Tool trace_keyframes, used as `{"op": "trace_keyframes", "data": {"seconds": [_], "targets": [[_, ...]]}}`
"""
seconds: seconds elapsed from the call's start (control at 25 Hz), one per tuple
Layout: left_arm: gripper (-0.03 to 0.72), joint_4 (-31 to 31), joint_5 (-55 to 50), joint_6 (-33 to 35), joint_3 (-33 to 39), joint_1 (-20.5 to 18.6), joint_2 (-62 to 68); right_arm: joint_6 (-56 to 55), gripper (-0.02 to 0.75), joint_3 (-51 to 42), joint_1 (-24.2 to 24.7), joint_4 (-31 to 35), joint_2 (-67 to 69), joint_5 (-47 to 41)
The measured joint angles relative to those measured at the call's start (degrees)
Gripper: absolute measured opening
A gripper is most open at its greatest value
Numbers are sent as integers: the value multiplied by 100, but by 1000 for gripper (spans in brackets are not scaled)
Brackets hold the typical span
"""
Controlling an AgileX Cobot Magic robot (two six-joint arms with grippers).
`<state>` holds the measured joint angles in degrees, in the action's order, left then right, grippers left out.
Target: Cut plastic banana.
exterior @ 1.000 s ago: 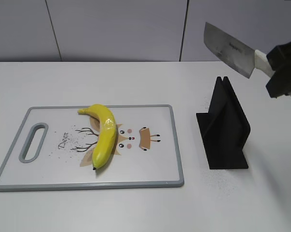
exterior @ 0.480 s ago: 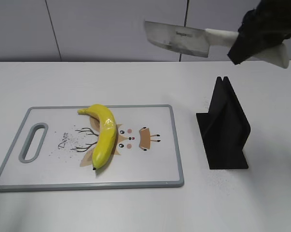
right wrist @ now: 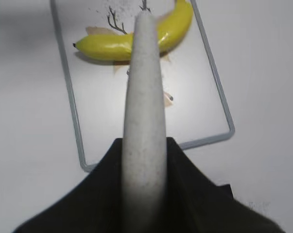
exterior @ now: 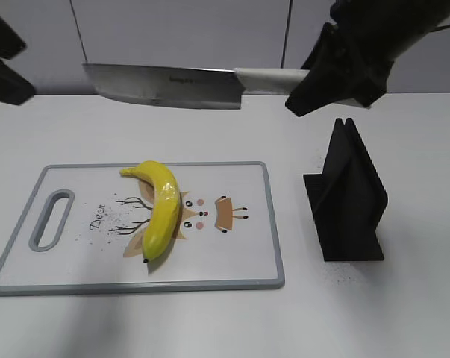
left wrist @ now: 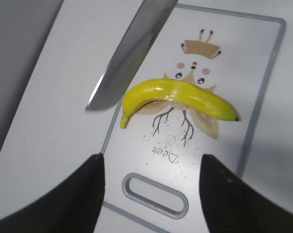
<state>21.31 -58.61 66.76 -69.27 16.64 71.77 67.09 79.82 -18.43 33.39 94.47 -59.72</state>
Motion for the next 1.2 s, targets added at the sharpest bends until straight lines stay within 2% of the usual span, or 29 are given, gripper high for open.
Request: {"op": "trace_keyframes", "data": {"seconds": [0.12, 0.24, 0.6, 0.68, 0.72, 0.8, 0.88, 0.96, 1.2], "targets": [[589, 57, -82, 525, -212, 261, 479, 498, 162, 53, 0, 235, 206, -15], [589, 133, -72, 836, -409, 319, 838, 871, 162, 174, 0, 275, 437, -104], [573, 175, -24, 977, -626, 319, 1542, 1715, 162, 317, 0, 620, 586, -165], [522, 175, 61, 977, -626, 319, 1639, 1746, 162, 332, 0, 638, 617, -161], [455, 179, 124, 977, -626, 319, 1666, 1757, 162, 332, 0, 648, 633, -158], [222, 223, 196, 984, -626, 319, 1711, 1757, 162, 332, 0, 682, 724, -129], [89, 278, 206, 984, -626, 319, 1783, 1757, 162, 343, 0, 710, 841, -54], [41, 278, 200, 991, -626, 319, 1939, 1799, 162, 343, 0, 703, 958, 42], [20, 249, 507, 1002, -626, 319, 2623, 1915, 162, 337, 0, 503, 1296, 473]]}}
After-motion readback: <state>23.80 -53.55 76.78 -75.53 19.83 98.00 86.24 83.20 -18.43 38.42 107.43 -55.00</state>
